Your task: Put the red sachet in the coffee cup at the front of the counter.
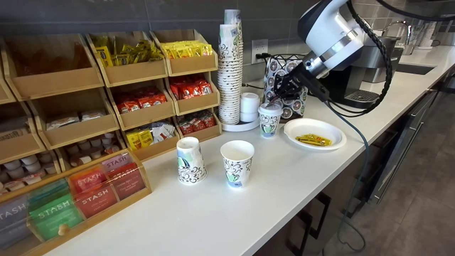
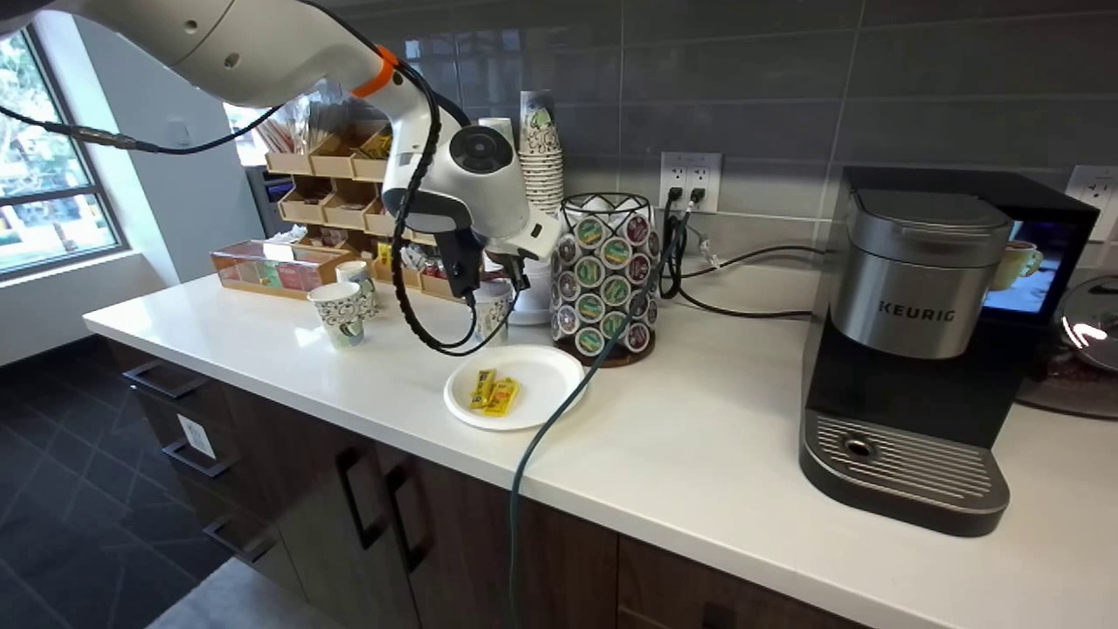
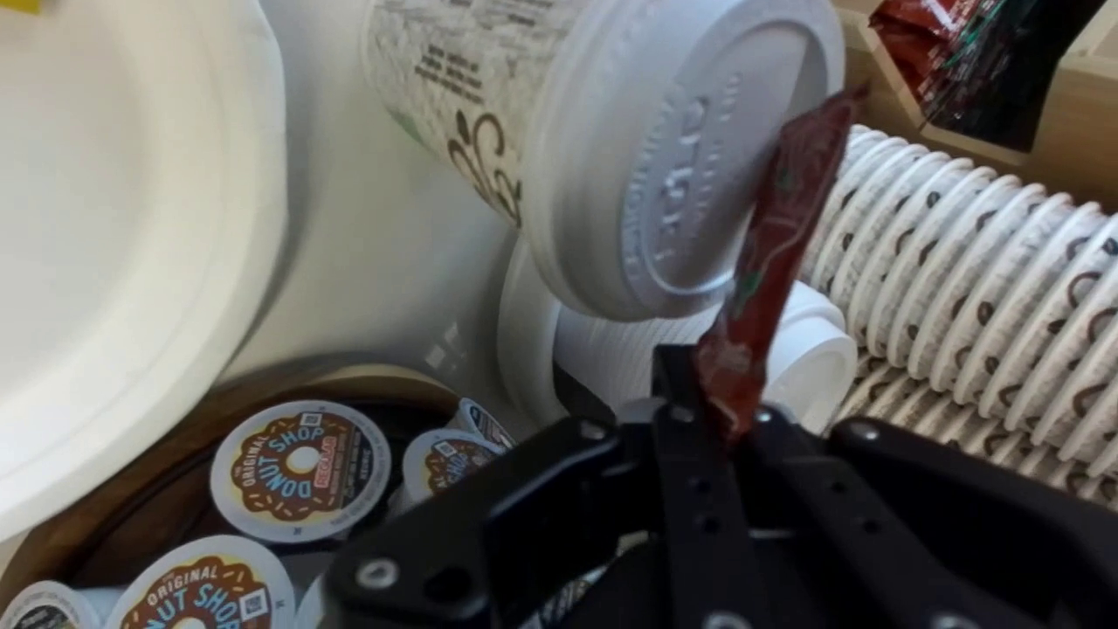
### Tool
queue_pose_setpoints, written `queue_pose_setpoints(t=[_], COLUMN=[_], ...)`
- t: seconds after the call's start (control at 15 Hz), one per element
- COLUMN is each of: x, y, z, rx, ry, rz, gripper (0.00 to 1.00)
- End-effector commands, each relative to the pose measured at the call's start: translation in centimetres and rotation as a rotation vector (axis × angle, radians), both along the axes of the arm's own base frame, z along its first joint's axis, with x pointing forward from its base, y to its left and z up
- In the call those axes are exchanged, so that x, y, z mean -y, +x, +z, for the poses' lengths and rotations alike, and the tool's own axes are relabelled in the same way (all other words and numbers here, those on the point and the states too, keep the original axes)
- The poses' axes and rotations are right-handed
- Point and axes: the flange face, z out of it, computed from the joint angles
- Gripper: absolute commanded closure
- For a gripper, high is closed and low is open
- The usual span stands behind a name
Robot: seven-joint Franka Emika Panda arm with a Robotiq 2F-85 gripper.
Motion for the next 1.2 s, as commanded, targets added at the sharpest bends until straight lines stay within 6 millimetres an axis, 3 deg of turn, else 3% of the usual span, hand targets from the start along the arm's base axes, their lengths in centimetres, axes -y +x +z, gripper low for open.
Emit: queue_pose_setpoints(t=[0.0,0.2,0.6,0.8,0.87,1.0,1.13], x=[-0.8,-3.7,-13.5,-17.4,-16.4,-17.2,-16.7], y=[-0.7,-1.1,-3.5,-4.8,-2.6,-2.9,-2.8], z=[1.8,4.3,8.1,11.1,9.6,10.7,10.2], rx=[0.025,0.071,0.094,0.231,0.164,0.183,0.177], ry=[0.033,0.151,0.109,0.149,0.127,0.129,0.129], rz=[-0.001,0.103,0.408,0.528,0.470,0.485,0.477], gripper=[1.00,1.00,1.00,1.00,1.00,0.99,0.99])
